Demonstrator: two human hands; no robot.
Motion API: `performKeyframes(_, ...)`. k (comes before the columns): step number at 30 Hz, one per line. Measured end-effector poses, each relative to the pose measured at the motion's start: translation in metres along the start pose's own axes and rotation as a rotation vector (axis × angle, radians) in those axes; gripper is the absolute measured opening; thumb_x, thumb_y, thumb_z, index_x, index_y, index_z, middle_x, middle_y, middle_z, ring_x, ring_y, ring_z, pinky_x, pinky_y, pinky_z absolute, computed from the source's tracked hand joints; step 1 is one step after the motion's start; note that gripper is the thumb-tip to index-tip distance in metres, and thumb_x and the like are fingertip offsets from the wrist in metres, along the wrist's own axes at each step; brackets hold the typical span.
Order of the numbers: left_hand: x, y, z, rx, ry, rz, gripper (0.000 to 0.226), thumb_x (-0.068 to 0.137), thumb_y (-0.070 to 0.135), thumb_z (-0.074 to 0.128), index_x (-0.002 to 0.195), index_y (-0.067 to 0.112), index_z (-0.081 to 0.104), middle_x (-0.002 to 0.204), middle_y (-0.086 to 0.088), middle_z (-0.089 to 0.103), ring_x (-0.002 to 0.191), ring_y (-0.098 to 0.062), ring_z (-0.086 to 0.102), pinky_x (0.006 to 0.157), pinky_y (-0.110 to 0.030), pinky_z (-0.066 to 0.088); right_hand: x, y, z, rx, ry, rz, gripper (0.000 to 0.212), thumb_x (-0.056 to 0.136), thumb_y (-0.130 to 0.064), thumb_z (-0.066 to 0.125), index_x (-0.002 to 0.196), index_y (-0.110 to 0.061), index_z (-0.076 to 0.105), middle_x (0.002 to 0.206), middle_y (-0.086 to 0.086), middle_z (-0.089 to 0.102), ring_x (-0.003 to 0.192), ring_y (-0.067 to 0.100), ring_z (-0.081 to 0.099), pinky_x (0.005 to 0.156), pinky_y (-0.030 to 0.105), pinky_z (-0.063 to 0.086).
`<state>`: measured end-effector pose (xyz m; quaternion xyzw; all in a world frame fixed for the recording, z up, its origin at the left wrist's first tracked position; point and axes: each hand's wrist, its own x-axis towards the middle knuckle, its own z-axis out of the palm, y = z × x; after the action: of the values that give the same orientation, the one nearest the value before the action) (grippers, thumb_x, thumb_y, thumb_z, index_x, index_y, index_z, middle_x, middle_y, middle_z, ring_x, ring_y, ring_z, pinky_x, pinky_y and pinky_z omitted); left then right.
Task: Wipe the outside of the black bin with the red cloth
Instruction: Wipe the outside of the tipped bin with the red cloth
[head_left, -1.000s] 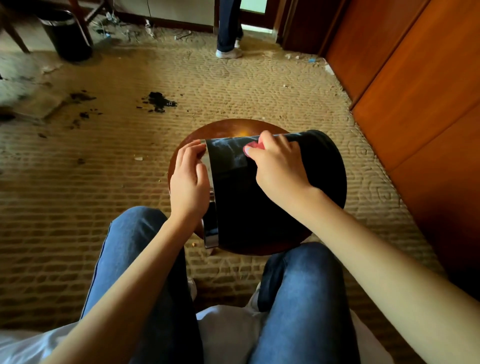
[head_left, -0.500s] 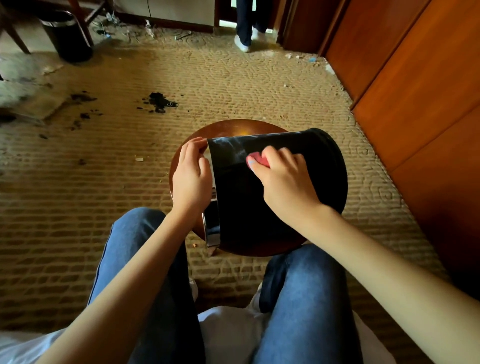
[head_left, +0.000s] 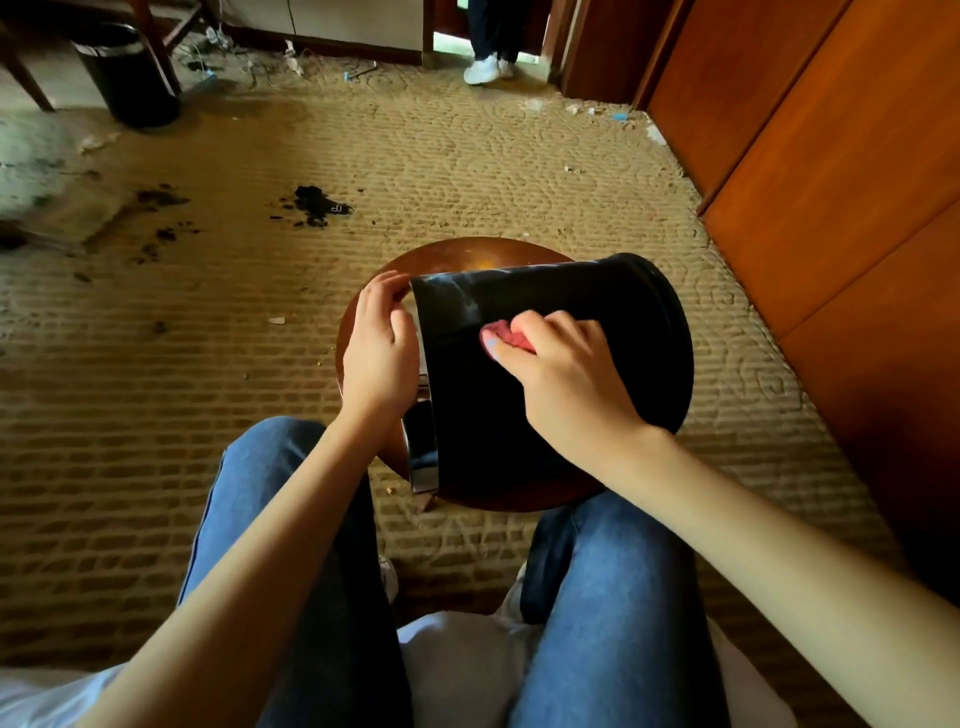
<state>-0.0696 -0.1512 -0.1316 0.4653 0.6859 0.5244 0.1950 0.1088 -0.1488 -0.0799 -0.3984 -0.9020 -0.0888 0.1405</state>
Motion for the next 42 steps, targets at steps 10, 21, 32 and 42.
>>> performKeyframes(10, -0.003, -0.001, -0.004, 0.008, -0.008, 0.025, 0.050, 0.088, 0.025, 0.026, 0.130, 0.015, 0.051, 0.140, 0.000, 0.047, 0.130, -0.009, 0.041, 0.108, -0.028, 0.034, 0.021, -0.013, 0.003, -0.064, 0.079, 0.042, 0.049, 0.069, 0.006, 0.064, 0.116, -0.009, 0.066, 0.104, 0.012, 0.061, 0.091, 0.035, 0.055, 0.076, 0.040, 0.038)
performKeyframes(21, -0.012, -0.004, -0.002, -0.034, -0.002, 0.033, 0.050, 0.089, 0.021, 0.027, 0.133, 0.013, 0.050, 0.142, -0.002, 0.047, 0.131, -0.009, 0.040, 0.112, -0.029, 0.032, 0.051, -0.012, -0.003, -0.070, -0.010, -0.001, 0.035, 0.076, 0.003, 0.054, 0.104, -0.012, 0.070, 0.102, 0.011, 0.057, 0.093, 0.034, 0.053, 0.076, 0.039, 0.036)
performKeyframes(32, 0.004, -0.003, -0.001, -0.035, -0.005, -0.014, 0.056, 0.087, 0.026, 0.026, 0.136, 0.009, 0.049, 0.143, -0.005, 0.046, 0.134, -0.013, 0.039, 0.114, -0.034, 0.029, -0.011, -0.008, 0.006, -0.005, 0.083, -0.168, 0.040, 0.073, 0.004, 0.067, 0.110, -0.010, 0.069, 0.096, 0.010, 0.061, 0.084, 0.030, 0.055, 0.073, 0.036, 0.032)
performKeyframes(42, -0.007, -0.004, -0.004, -0.031, -0.001, 0.018, 0.051, 0.090, 0.023, 0.027, 0.135, 0.014, 0.049, 0.144, -0.001, 0.045, 0.132, -0.007, 0.038, 0.111, -0.022, 0.027, 0.057, -0.026, 0.005, -0.013, -0.001, -0.018, 0.031, 0.076, 0.001, 0.064, 0.104, -0.012, 0.070, 0.101, 0.010, 0.057, 0.092, 0.032, 0.053, 0.074, 0.038, 0.038)
